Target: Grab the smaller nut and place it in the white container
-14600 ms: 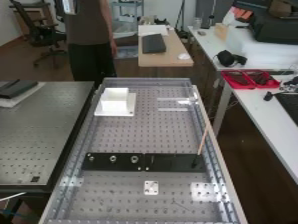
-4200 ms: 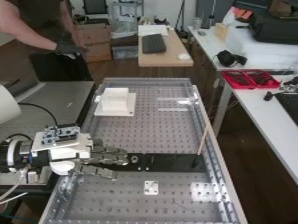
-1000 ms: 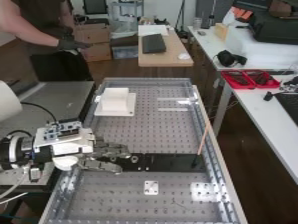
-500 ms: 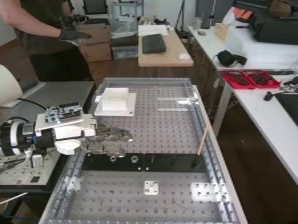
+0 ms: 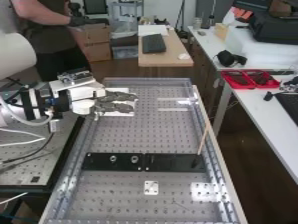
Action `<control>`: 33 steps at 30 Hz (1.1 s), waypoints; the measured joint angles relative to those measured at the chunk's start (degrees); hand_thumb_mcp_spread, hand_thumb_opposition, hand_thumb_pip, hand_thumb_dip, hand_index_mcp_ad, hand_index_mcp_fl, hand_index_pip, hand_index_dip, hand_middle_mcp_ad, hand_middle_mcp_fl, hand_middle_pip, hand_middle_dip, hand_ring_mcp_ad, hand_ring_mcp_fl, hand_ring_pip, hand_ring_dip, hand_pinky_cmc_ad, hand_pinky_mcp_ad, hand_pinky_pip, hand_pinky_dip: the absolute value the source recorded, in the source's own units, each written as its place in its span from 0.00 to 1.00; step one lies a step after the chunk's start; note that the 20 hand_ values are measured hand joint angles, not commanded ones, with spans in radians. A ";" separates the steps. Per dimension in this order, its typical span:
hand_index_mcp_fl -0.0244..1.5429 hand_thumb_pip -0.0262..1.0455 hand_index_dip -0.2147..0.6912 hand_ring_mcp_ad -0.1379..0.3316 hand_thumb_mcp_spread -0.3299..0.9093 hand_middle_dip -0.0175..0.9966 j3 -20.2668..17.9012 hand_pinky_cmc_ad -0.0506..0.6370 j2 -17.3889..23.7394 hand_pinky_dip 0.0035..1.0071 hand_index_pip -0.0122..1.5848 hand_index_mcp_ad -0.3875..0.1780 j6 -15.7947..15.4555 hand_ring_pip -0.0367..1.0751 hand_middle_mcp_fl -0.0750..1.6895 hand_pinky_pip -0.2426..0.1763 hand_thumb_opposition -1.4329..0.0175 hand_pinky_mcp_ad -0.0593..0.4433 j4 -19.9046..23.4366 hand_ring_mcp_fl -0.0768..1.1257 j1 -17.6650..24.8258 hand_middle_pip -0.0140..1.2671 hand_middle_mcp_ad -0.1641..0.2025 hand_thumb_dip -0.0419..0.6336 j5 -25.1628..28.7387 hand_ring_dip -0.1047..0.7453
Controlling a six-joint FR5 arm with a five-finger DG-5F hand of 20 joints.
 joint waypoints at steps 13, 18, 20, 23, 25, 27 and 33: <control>0.27 0.64 0.52 0.49 0.63 0.25 -2.01 0.55 2.35 0.17 0.97 0.42 4.24 0.13 0.11 0.65 0.31 0.67 0.94 0.08 11.74 0.12 0.63 0.39 -1.52 0.28; 0.27 0.64 0.52 0.49 0.63 0.25 -2.31 0.55 2.50 0.18 0.97 0.42 5.88 0.13 0.11 0.65 0.31 0.67 1.72 0.08 15.39 0.12 0.63 0.39 -1.47 0.28; 0.27 0.64 0.52 0.49 0.63 0.25 -2.35 0.55 2.38 0.18 0.97 0.42 6.35 0.13 0.11 0.66 0.31 0.67 2.04 0.08 16.50 0.12 0.62 0.39 -1.29 0.28; 0.27 0.64 0.52 0.49 0.63 0.25 -2.40 0.55 2.00 0.18 0.97 0.41 7.27 0.13 0.11 0.66 0.31 0.67 2.81 0.08 17.86 0.12 0.62 0.39 -0.66 0.28; 0.27 0.64 0.51 0.49 0.63 0.25 -2.38 0.55 1.48 0.18 0.97 0.41 7.91 0.13 0.11 0.66 0.31 0.67 3.53 0.08 18.93 0.12 0.62 0.39 0.24 0.28; 0.27 0.64 0.52 0.49 0.63 0.25 -2.41 0.55 0.92 0.18 0.97 0.41 8.71 0.13 0.11 0.66 0.31 0.67 4.34 0.08 19.80 0.12 0.62 0.39 1.36 0.28; 0.27 0.64 0.52 0.49 0.63 0.25 -2.53 0.55 -0.44 0.18 0.97 0.41 10.49 0.13 0.11 0.66 0.31 0.67 6.80 0.08 21.67 0.12 0.64 0.39 4.30 0.29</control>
